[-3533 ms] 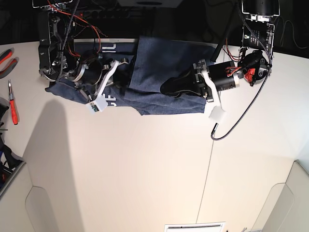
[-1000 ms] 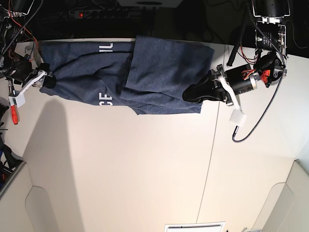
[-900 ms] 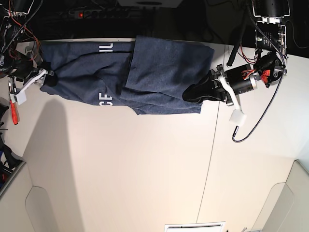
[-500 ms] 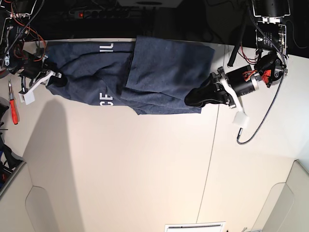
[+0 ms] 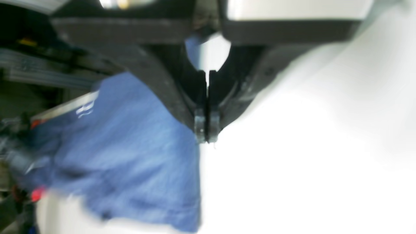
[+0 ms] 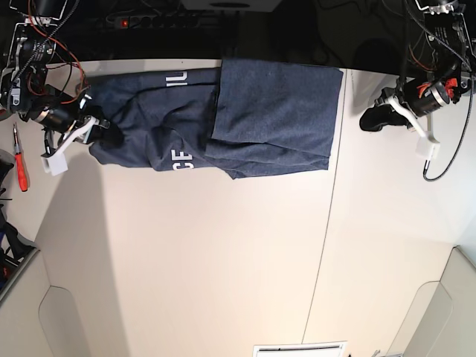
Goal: Layout the t-shirt on the table in an organized manner, then fold the t-shirt properly
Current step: 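Fold the shirt again with the right gripper onto the folded stack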
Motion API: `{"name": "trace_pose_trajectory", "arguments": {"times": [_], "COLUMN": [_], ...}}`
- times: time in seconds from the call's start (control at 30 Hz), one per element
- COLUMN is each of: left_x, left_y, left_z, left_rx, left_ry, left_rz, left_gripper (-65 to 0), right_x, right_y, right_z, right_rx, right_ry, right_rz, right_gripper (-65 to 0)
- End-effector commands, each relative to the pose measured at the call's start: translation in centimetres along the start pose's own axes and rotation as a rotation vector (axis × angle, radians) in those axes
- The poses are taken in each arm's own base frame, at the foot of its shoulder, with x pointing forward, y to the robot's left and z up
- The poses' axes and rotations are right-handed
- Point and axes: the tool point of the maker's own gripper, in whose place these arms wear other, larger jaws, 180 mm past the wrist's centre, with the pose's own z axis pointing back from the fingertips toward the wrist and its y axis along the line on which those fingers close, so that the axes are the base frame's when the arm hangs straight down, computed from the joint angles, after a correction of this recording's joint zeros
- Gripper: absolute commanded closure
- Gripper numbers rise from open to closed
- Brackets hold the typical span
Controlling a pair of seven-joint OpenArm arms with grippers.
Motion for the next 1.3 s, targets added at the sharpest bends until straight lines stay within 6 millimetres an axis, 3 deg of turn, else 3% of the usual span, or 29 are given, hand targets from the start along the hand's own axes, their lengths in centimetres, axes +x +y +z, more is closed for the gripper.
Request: {"name": "trace_pose_trajectory", "arguments": {"times": [0.0,0.1,0.2,0.33,0.47,0.6,0.8,1.0,1.03,1.17,1.27], "left_x": [1.3,-0.2,-2.4,-4.6,-5.4,-5.4,-5.4,-4.5,-4.3,-3.5,-3.2], "left_y": [0.0,0.8,0.1,-2.1,-3.7,-3.9,-3.9,-4.1,-4.2,-4.7,-5.0], "left_z": [0.2,-0.8,-2.3,-4.1,-5.0,-5.1,-5.1,-5.4,-5.4,-5.6,-5.6], "left_rx": [0.003,0.059,0.049,-0.021,-0.067,-0.072,-0.071,-0.078,-0.081,-0.101,-0.115], "left_ry": [-0.044,0.008,0.092,0.168,0.189,0.190,0.188,0.171,0.166,0.139,0.127], "left_rz": [-0.035,-0.093,-0.125,-0.152,-0.178,-0.183,-0.182,-0.188,-0.187,-0.176,-0.164], "left_gripper": [0.0,0.0,0.0,0.0,0.0,0.0,0.0,0.0,0.0,0.0,0.0], "right_x": [1.7,2.8,2.7,0.3,-2.4,-5.1,-8.5,-8.1,-8.0,-7.3,-6.4], "right_y": [1.9,5.9,9.8,16.3,23.0,27.3,28.9,28.8,28.7,29.2,29.8], "right_z": [0.1,-0.5,-1.7,-4.7,-7.3,-8.7,-9.9,-10.5,-10.6,-10.6,-10.5], "right_rx": [0.051,0.132,0.212,0.365,0.480,0.529,0.489,0.443,0.437,0.451,0.469], "right_ry": [-0.057,-0.101,-0.100,-0.036,0.029,0.089,0.181,0.137,0.133,0.086,0.036], "right_rz": [0.033,0.078,0.126,0.158,0.240,0.366,0.550,0.614,0.619,0.609,0.597], "right_gripper": [0.0,0.0,0.0,0.0,0.0,0.0,0.0,0.0,-1.7,-21.4,-23.1]}}
